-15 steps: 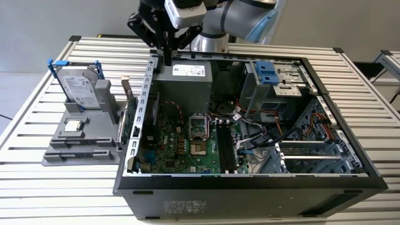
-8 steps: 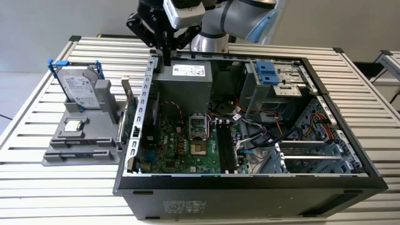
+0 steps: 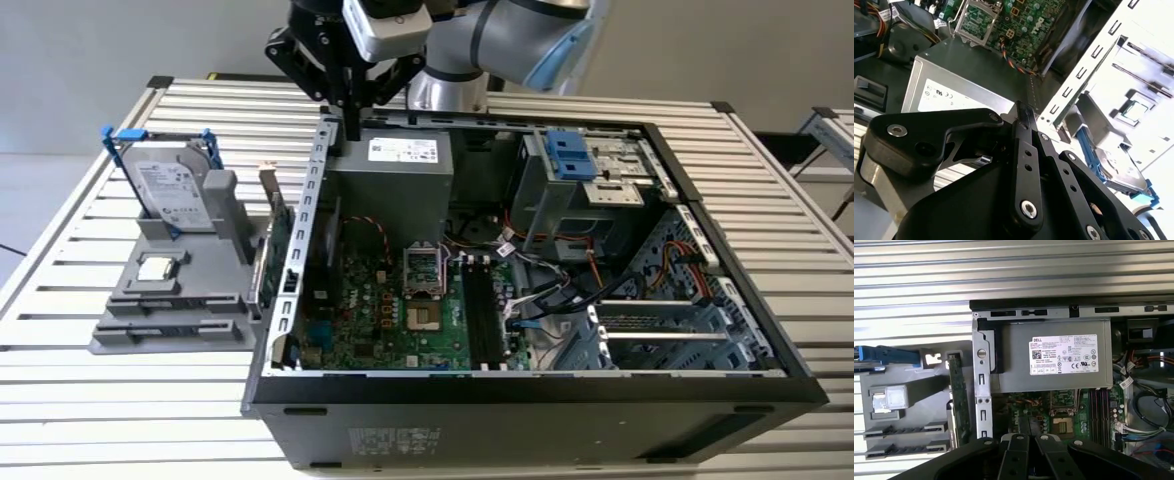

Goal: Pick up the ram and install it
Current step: 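Reach for the ram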

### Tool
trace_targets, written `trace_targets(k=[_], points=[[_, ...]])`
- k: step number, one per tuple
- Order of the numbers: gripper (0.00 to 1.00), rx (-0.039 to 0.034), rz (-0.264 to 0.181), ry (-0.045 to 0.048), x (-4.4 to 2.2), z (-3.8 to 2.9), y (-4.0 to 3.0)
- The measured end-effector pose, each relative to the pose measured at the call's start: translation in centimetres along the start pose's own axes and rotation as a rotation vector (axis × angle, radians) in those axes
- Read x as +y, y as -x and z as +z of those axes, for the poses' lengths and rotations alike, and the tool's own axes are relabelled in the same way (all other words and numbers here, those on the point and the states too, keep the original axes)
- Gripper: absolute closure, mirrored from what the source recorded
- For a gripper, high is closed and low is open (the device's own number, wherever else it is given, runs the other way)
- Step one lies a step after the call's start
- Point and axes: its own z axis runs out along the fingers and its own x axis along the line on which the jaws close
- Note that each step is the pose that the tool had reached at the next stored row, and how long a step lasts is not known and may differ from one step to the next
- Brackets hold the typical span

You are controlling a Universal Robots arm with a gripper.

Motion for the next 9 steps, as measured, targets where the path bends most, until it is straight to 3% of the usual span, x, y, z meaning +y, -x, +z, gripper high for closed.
trace_targets(k=[9], points=[[1.0, 0.0001, -0.001, 0.0001, -0.03, 0.01, -0.32]])
